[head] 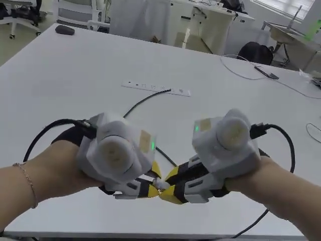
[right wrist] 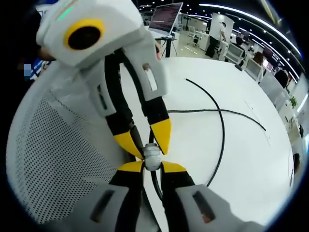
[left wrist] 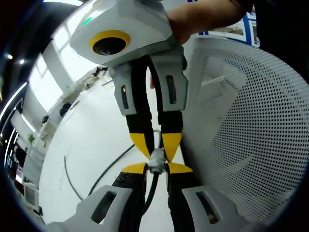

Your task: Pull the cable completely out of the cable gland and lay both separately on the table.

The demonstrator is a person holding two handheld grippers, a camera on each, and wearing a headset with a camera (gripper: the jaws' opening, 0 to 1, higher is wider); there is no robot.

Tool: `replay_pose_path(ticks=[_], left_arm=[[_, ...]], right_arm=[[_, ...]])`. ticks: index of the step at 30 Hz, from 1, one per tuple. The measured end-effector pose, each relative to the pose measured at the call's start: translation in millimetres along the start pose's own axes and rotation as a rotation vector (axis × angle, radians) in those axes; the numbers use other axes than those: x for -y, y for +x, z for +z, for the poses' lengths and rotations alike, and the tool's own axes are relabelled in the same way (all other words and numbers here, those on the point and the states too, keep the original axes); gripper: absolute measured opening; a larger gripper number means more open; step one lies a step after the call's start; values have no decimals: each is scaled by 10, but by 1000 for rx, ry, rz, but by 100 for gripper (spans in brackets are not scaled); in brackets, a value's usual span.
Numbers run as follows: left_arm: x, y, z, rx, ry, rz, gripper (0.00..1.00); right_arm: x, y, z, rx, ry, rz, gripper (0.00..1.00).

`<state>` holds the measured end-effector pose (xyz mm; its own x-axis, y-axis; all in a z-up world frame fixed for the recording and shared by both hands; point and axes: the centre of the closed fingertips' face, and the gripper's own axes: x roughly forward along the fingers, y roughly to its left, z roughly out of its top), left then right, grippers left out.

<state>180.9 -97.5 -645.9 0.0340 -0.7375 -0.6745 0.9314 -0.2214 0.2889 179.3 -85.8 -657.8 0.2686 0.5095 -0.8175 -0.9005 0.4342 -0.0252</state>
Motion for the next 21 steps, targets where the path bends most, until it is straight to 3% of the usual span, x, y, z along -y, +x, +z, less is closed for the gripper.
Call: replay_pose_path(ticks=[2, 6, 7, 9, 10, 12, 13, 14, 16, 18, 19, 21], left_arm=[[-26, 8, -22, -3, -24, -2, 16], [-79, -28, -52, 31, -212, -17, 16], [-95, -39, -64, 44, -280, -26, 16], [-101, -50, -64, 68, -361, -48, 16], [-89, -48, -71, 79, -431, -70, 16], [-107, -44, -109, 79, -467, -70, 16], [-95, -35, -128, 72, -460, -74, 16], [-77, -18, -147, 66, -460, -73, 16], [-38, -1, -152, 55, -441, -67, 16], [-36, 9, -168, 36, -409, -55, 16], [-69, 12, -181, 27, -372, -34, 16], [-75, 9, -174, 29, -372, -36, 16]], right_arm=[[41, 12, -3, -17, -58, -65, 12], [92, 19, 51, -27, -206, -177, 12], [98, 17, 76, -25, -277, -206, 12], [100, 16, 78, -35, -318, -239, 12], [95, 20, 83, -57, -396, -254, 12], [110, 57, 84, -69, -462, -279, 12], [95, 79, 76, -62, -426, -266, 13], [83, 108, 74, -35, -335, -243, 13], [137, 95, 55, -8, -254, -240, 17], [206, 59, 62, 23, -204, -253, 26], [211, 45, 54, 39, -176, -239, 27], [220, 48, 34, 35, -172, -230, 25]])
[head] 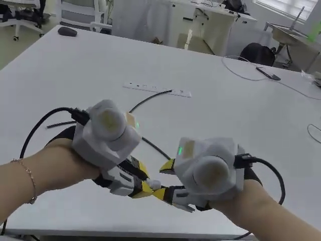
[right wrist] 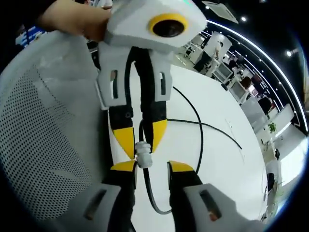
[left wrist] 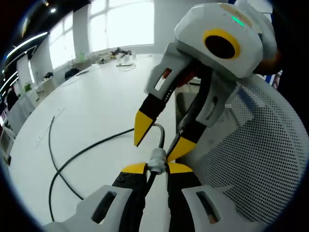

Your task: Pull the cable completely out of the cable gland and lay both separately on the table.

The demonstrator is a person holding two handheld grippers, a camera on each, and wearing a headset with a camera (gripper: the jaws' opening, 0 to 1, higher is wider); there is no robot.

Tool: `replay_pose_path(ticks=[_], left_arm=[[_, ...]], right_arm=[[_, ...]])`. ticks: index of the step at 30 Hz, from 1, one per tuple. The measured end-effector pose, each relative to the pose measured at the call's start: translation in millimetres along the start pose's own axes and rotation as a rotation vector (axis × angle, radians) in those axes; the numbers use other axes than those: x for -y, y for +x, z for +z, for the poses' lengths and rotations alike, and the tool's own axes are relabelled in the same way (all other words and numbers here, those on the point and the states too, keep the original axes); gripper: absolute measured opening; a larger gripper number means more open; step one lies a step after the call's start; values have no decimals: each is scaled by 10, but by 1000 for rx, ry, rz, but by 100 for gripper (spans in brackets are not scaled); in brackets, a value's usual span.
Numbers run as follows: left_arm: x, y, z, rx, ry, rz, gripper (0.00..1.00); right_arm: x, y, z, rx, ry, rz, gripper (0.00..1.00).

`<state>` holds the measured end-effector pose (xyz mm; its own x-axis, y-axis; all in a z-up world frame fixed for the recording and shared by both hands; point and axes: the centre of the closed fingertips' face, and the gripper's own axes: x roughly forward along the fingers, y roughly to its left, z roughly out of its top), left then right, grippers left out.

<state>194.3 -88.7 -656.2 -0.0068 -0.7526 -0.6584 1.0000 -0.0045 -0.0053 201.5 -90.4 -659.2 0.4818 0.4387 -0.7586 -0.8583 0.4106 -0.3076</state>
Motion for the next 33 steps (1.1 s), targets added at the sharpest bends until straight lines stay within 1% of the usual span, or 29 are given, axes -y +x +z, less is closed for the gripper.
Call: replay_pose_path(ticks=[1, 3, 4, 5, 6, 9, 10, 11, 12, 14, 15, 16, 19, 20, 22, 23, 24, 26, 27, 28, 29, 30, 31, 33], left_arm=[[-6, 0, 12, 7, -2, 0, 16], [-18, -6, 21, 10, 1, 5, 16], [-21, -8, 20, 10, 4, 8, 16], [-22, -11, 17, 9, 3, 10, 16], [-26, -13, 12, 8, 1, 12, 16], [-13, -9, 1, 6, -8, 8, 16], [-31, -9, -24, -9, 1, 20, 16], [-84, -20, -71, -36, 21, 46, 16], [-98, -22, -79, -38, 19, 49, 16], [-125, -32, -90, -39, 8, 55, 16], [-141, -40, -87, -37, 7, 63, 16], [-147, -45, -88, -38, 5, 65, 16], [-165, -57, -99, -43, 4, 77, 16], [-169, -63, -107, -47, 3, 80, 16], [-192, -80, -129, -56, 6, 92, 16], [-207, -88, -135, -58, 7, 100, 16], [-221, -99, -133, -57, 5, 106, 16], [-232, -106, -112, -48, 0, 109, 16], [-236, -106, -110, -48, 5, 113, 16], [-234, -103, -102, -47, 23, 117, 16], [-216, -96, -90, -43, 35, 113, 16], [-206, -89, -78, -39, 40, 112, 16], [-183, -75, -64, -35, 49, 107, 16], [-138, -54, -42, -33, 79, 96, 16]], right_arm=[[-10, 13, -5, -5, -3, 0, 24], [-30, 35, -56, -41, -33, 3, 20], [-47, 36, -72, -50, -34, 11, 16], [-57, 31, -80, -54, -29, 17, 8], [-70, 28, -92, -58, -27, 24, 5], [-73, 33, -91, -54, -4, 19, 4], [-38, 40, -164, -92, -5, 0, 4], [-2, 33, -224, -124, -18, -18, 4], [26, 32, -268, -145, -22, -31, 4], [77, 23, -388, -198, 22, -57, 5], [128, 10, -471, -240, 29, -80, 5], [158, 1, -522, -266, 23, -92, 5], [269, -86, -747, -373, 25, -148, 5], [286, -108, -794, -388, 40, -156, 5], [324, -168, -908, -424, 101, -180, 6], [343, -194, -950, -440, 118, -190, 6], [366, -197, -965, -442, 111, -192, 6], [360, -191, -940, -437, 113, -190, 7], [343, -180, -900, -423, 107, -185, 12], [278, -94, -756, -347, 113, -151, 18], [209, -48, -639, -288, 127, -119, 24], [140, -11, -506, -223, 139, -85, 26], [100, -1, -382, -171, 133, -61, 23], [95, -2, -118, -64, 95, -57, 19]])
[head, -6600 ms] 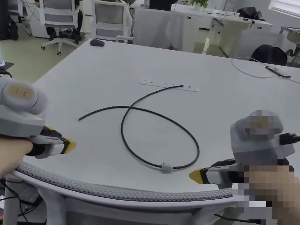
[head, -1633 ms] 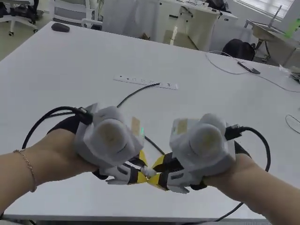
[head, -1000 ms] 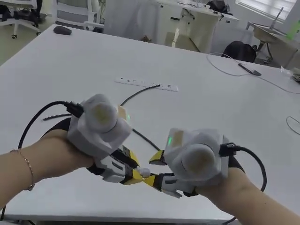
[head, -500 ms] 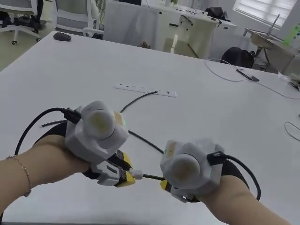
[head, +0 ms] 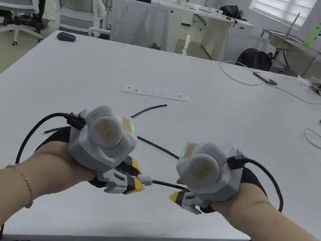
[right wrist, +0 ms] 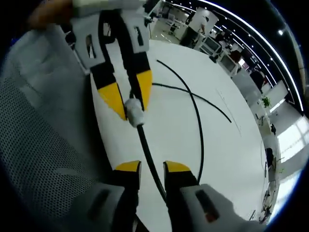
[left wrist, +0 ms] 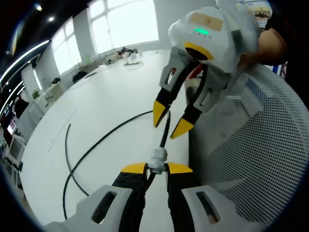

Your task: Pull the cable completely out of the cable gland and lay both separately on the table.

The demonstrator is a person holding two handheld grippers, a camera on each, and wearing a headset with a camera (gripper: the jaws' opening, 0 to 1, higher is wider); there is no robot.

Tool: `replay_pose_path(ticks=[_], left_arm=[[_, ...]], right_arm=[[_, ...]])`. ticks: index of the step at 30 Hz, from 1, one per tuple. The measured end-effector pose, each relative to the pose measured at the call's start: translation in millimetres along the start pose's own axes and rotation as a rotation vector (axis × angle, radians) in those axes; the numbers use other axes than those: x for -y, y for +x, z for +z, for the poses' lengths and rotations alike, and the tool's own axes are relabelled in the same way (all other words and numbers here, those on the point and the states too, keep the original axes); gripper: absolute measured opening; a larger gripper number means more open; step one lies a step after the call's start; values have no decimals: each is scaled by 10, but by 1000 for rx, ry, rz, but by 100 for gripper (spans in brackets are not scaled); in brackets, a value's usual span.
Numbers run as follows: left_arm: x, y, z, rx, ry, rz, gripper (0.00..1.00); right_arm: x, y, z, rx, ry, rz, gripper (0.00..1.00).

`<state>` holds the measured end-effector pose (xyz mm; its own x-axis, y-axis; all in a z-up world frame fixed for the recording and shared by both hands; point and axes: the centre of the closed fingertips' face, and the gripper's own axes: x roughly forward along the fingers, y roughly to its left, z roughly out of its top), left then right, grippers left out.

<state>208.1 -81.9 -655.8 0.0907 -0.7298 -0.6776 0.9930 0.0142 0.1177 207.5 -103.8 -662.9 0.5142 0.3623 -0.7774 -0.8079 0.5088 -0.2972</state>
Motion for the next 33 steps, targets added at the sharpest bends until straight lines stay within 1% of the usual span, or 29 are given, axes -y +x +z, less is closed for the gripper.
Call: replay_pose_path(ticks=[1, 2, 3, 4, 5, 7, 8, 9, 10, 11, 12, 13, 14, 16, 17, 18, 19, 20, 21, 22, 23, 24, 25, 27, 28, 29, 30, 32, 33], left_arm=[[17, 8, 20, 4, 24, -3, 16], [28, 11, 32, 7, 32, -5, 16], [27, 15, 39, 9, 33, -6, 16], [10, 13, 39, 8, 37, 0, 16], [1, 13, 41, 10, 34, -2, 16], [-7, 12, 45, 16, 6, -8, 16], [-17, 8, 48, 16, 3, -2, 16], [-48, -6, 10, -7, 13, 15, 16], [-69, -11, -10, -13, 18, 24, 16], [-83, -16, -31, -13, 4, 25, 16], [-84, -21, -36, -12, -12, 24, 16], [-84, -24, -37, -12, -13, 25, 16], [-86, -27, -46, -18, -11, 29, 16], [-86, -34, -51, -22, -13, 30, 16], [-86, -35, -45, -19, -16, 29, 16], [-79, -34, -35, -16, -19, 26, 16], [-72, -31, -26, -13, -18, 24, 16], [-65, -26, -19, -14, -16, 25, 16], [-62, -22, -15, -14, -8, 26, 16], [-62, -20, -12, -13, -7, 27, 16], [-60, -13, -13, -11, -5, 26, 16], [-47, -10, -9, -9, -3, 19, 16], [-21, -9, 12, 1, -2, 9, 16], [-4, -11, 45, 13, 3, 7, 16], [-1, -11, 54, 16, 7, 7, 16], [5, -7, 59, 20, 11, 4, 16], [4, -6, 62, 22, 14, 5, 16], [12, -1, 63, 23, 12, 0, 16], [14, 8, 70, 24, 9, -1, 16]], right_arm=[[-17, -9, 105, 47, -16, 4, 19], [-31, -13, 138, 60, -36, 8, 17], [-31, -19, 130, 54, -46, 6, 12], [-46, -11, 70, 27, -46, 14, 9], [-55, -9, 70, 34, -48, 21, 6], [-51, -8, 54, 36, -41, 24, 5], [-28, -3, 36, 25, -31, 11, 5], [7, -5, -44, -17, -31, -9, 5], [48, 2, -146, -65, -40, -30, 5], [75, 1, -208, -92, -25, -42, 5], [118, -4, -339, -152, -6, -62, 5], [136, -11, -391, -177, -3, -70, 5], [204, -36, -543, -253, -12, -98, 5], [298, -98, -780, -361, -6, -136, 5], [327, -123, -845, -387, 9, -147, 6], [347, -144, -886, -400, 25, -152, 6], [342, -126, -861, -382, 27, -144, 6], [295, -109, -830, -367, 41, -126, 9], [235, -61, -741, -319, 43, -97, 16], [180, -17, -626, -261, 45, -74, 24], [91, 27, -432, -171, 48, -32, 32], [51, 33, -283, -106, 36, -16, 33], [2, 13, -80, -25, -15, 8, 31], [3, -33, 137, 72, -33, -6, 23], [-55, -48, 213, 110, -33, 21, 20], [-76, -50, 217, 113, -25, 30, 16], [-88, -43, 171, 86, -37, 39, 13], [-64, -26, 50, 29, -90, 19, 6], [-71, -26, 69, 46, -80, 24, 5]])
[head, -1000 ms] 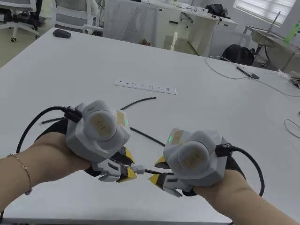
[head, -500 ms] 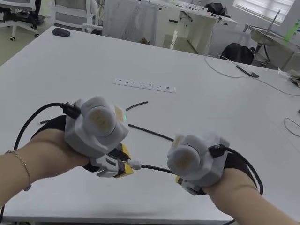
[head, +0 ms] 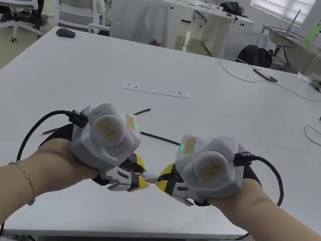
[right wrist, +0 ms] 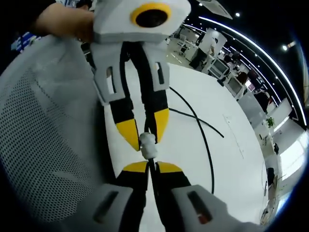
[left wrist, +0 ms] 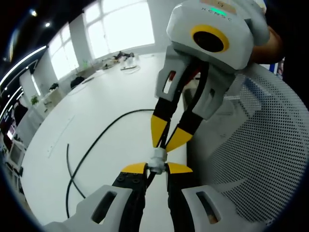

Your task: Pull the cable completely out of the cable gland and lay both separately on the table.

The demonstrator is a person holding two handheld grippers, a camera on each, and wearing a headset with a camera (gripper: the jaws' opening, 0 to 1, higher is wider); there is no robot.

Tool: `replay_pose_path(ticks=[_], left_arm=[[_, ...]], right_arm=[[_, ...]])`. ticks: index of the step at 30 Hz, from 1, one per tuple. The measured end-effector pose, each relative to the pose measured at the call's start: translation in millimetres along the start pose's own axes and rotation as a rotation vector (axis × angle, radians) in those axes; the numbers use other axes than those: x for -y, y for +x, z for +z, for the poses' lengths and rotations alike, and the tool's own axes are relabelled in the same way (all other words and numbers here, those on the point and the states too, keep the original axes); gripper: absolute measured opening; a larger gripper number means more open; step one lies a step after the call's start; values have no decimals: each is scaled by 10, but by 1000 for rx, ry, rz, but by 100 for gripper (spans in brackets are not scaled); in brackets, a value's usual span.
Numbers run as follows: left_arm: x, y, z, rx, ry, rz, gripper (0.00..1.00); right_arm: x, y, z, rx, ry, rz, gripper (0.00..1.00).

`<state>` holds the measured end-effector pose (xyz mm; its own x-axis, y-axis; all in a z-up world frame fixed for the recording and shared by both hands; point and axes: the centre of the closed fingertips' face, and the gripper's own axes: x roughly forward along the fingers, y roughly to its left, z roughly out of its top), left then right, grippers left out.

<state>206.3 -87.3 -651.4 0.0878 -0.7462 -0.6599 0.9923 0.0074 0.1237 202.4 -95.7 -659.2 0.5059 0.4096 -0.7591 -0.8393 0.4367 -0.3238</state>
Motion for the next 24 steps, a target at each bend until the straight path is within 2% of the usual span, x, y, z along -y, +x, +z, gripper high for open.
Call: replay_pose_path(ticks=[2, 5, 7, 11, 13, 14, 16, 17, 20, 22, 23, 24], left_arm=[[3, 6, -4, -6, 1, -1, 16], [-68, -14, -56, -22, -7, 21, 16], [-96, -22, -70, -23, -17, 28, 16], [-79, -22, -76, -30, -17, 30, 16], [-81, -21, -76, -31, -17, 29, 16], [-85, -26, -71, -28, -20, 31, 16], [-80, -31, -58, -23, -24, 29, 16], [-83, -31, -61, -27, -22, 34, 16], [-76, -25, -74, -32, -16, 34, 16], [-71, -24, -63, -25, -11, 32, 16], [-63, -23, -52, -21, -7, 28, 16], [-52, -22, -34, -14, 1, 22, 16]], right_arm=[[-3, 14, -1, 3, 21, 2, 5], [73, 25, -159, -73, 16, -34, 5], [142, 10, -324, -149, 61, -66, 5], [270, -68, -712, -329, 67, -125, 5], [304, -116, -855, -396, 92, -146, 6], [297, -126, -918, -420, 104, -138, 6], [247, -89, -888, -400, 112, -108, 8], [232, -64, -831, -370, 106, -100, 12], [115, 44, -421, -177, 125, -44, 31], [50, 55, -221, -92, 116, -7, 31], [42, 52, -114, -51, 78, -2, 29], [46, 45, -71, -37, 56, -7, 28]])
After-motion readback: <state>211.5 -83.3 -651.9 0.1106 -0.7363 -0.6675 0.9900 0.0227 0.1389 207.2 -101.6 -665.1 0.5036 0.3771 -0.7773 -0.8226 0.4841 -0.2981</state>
